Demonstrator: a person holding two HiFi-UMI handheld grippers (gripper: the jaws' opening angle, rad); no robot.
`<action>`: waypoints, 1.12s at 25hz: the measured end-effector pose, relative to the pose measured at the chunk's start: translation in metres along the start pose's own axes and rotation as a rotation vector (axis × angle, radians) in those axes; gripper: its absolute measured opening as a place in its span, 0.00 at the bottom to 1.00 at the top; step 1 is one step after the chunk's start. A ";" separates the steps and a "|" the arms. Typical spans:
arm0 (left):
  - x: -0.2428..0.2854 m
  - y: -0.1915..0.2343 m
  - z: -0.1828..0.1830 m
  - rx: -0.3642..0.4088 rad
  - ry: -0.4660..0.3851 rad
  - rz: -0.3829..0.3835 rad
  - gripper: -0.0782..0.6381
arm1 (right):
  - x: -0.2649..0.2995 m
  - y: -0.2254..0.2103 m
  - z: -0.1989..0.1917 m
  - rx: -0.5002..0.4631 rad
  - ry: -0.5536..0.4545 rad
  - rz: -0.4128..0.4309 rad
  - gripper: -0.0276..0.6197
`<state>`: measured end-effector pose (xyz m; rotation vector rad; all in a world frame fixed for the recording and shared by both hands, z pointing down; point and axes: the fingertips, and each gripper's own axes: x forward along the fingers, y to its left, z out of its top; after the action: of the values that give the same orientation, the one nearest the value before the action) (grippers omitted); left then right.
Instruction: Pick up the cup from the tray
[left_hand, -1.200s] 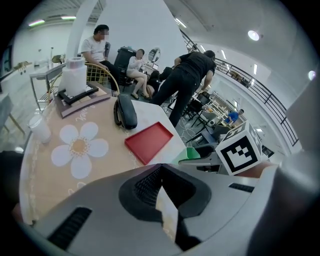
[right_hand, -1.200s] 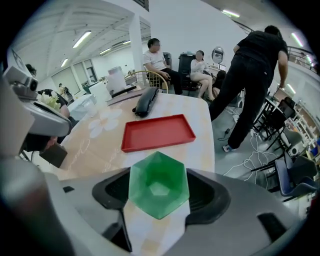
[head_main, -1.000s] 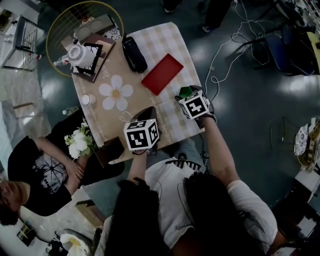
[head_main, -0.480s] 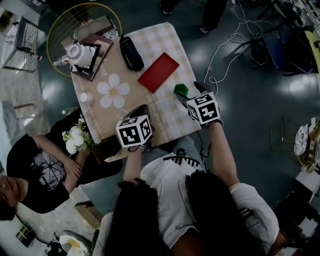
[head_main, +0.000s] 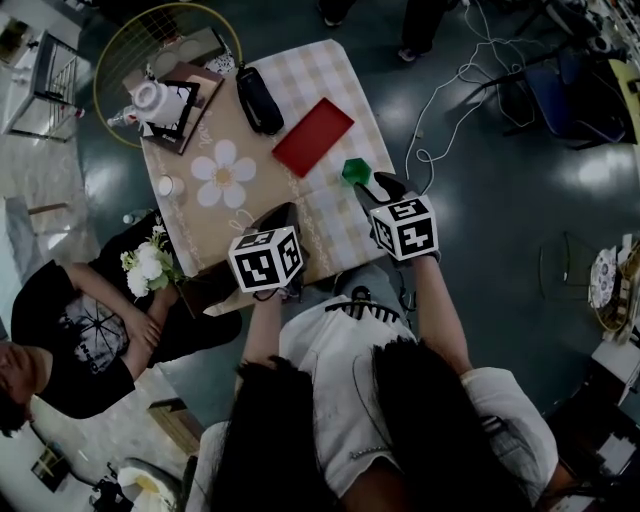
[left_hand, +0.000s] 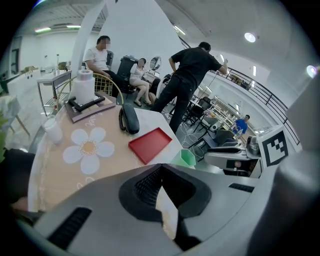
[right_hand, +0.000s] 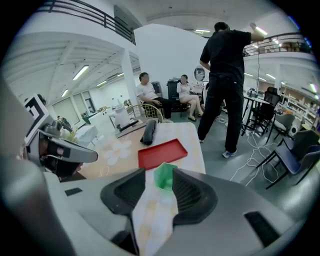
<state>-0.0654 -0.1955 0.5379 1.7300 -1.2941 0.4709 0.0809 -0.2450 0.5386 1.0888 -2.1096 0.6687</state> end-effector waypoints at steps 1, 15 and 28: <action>-0.001 -0.001 -0.001 -0.003 -0.002 0.001 0.12 | -0.002 0.003 -0.001 0.004 -0.001 0.005 0.31; -0.002 -0.029 -0.007 0.011 -0.019 -0.033 0.12 | -0.004 0.027 -0.017 0.080 0.041 0.002 0.06; -0.008 -0.029 0.000 0.008 -0.047 -0.022 0.12 | -0.005 0.033 -0.013 0.032 0.038 -0.008 0.06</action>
<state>-0.0417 -0.1897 0.5195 1.7696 -1.3068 0.4248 0.0598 -0.2166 0.5391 1.0927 -2.0676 0.7159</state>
